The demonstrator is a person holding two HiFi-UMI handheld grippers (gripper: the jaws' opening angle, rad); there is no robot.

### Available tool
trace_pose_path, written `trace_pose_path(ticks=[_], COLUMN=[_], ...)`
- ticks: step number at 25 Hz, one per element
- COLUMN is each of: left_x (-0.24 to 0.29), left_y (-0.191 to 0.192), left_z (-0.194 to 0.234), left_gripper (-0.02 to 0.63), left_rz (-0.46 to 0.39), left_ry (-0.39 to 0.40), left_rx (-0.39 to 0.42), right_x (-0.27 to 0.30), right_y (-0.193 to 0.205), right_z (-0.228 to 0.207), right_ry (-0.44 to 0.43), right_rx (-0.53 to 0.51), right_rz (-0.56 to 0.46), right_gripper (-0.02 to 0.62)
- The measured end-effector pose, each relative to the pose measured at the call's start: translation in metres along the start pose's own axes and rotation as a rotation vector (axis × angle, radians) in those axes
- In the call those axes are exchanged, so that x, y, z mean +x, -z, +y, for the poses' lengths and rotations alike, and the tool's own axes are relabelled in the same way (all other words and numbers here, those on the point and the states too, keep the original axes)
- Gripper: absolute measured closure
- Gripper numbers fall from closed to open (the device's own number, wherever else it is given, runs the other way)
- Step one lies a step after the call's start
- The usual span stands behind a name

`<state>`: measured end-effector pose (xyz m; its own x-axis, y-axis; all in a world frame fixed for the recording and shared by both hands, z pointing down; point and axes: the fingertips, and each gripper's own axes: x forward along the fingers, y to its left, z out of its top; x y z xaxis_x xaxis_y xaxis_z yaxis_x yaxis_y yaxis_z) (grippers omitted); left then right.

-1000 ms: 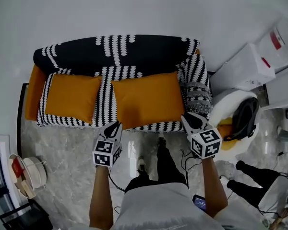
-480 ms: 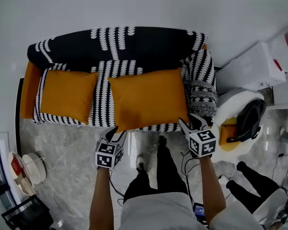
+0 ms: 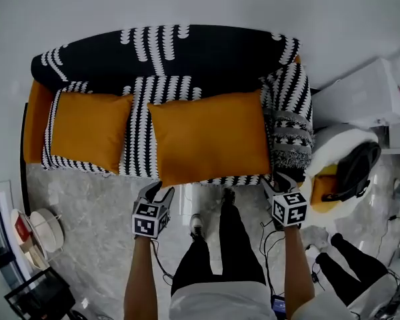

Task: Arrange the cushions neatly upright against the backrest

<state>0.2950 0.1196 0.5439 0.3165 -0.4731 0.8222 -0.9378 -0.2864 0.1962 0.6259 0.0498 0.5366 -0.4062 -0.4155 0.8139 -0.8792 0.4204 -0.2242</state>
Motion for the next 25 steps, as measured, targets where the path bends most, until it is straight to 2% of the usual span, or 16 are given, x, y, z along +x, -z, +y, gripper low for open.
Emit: trace_pose_path(ticks=[5, 12, 19, 25], left_x=[0.024, 0.041, 0.061, 0.08], left_y=[0.012, 0.044, 0.079, 0.098], left_z=[0.011, 0.01, 0.036, 0.04], left_gripper=[0.416, 0.415, 0.41, 0.389], left_rz=[0.017, 0.073, 0.127, 0.136], left_ry=[0.006, 0.026, -0.011, -0.027], left_rx=[-0.04, -0.077, -0.122, -0.15], right_x=[0.03, 0.05, 0.08, 0.105], right_y=[0.031, 0.066, 0.102, 0.124], right_z=[-0.019, -0.048, -0.069, -0.089], right_ry=[-0.015, 0.032, 0.095, 0.138], right_rx=[0.113, 0.164, 0.094, 0.04], right_rz=[0.027, 0.071, 0.149, 0.195], right_gripper=[0.426, 0.426, 0.414, 0.387])
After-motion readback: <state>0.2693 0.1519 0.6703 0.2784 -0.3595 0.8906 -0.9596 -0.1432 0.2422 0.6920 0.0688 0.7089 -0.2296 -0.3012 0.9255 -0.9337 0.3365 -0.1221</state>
